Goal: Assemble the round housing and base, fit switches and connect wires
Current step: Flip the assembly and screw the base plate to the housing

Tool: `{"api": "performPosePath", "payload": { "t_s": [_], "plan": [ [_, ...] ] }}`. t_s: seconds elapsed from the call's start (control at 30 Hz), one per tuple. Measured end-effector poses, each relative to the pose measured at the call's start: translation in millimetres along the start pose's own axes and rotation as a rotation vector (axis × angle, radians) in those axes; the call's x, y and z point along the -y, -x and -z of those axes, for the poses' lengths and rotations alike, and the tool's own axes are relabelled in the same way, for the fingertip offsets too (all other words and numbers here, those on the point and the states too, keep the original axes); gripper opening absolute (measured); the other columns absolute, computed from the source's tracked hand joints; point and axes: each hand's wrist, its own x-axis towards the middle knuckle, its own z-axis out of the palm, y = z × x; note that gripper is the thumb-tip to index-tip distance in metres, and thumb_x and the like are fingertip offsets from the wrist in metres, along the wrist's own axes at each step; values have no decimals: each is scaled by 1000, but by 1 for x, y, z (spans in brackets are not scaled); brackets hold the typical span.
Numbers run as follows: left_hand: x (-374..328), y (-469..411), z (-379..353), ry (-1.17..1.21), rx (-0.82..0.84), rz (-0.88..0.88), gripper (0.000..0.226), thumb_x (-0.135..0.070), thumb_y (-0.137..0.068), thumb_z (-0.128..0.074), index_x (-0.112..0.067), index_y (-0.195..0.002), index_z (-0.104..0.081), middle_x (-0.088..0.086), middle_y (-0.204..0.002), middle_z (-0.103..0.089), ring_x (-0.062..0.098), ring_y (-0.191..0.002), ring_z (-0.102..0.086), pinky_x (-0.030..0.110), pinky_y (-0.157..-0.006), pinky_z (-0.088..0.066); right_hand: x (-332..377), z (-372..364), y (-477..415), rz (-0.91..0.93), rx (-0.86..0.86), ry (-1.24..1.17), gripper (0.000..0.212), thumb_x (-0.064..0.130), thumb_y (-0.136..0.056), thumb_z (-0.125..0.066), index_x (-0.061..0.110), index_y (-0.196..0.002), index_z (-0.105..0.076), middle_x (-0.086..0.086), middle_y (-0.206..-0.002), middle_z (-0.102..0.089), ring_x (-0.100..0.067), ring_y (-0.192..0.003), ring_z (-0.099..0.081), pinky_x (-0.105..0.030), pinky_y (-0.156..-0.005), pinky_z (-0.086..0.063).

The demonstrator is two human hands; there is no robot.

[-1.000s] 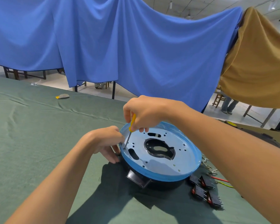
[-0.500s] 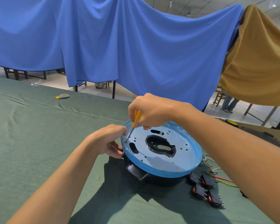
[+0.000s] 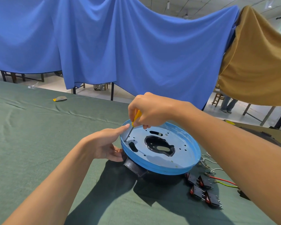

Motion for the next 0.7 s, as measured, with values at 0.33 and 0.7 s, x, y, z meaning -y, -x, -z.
{"api": "performPosePath", "payload": {
  "t_s": [0.33, 0.7],
  "plan": [
    [3, -4, 0, 12, -8, -24, 61, -68, -75, -66, -18, -110, -63, 18, -104, -57, 25, -64, -60, 37, -67, -60, 1, -1, -6, -4, 0, 7, 3, 18, -87, -67, 19, -85, -68, -1, -68, -71, -1, -55, -66, -26, -57, -56],
    [4, -10, 2, 25, -55, 2, 74, -67, -74, -69, -11, -121, -56, 21, -93, -63, 27, -67, -64, 40, -68, -61, 1, 6, -11, 12, 8, 4, 14, 12, -80, -71, 25, -87, -73, 2, -75, -72, -1, -62, -64, -9, -43, -44]
  ]
}}
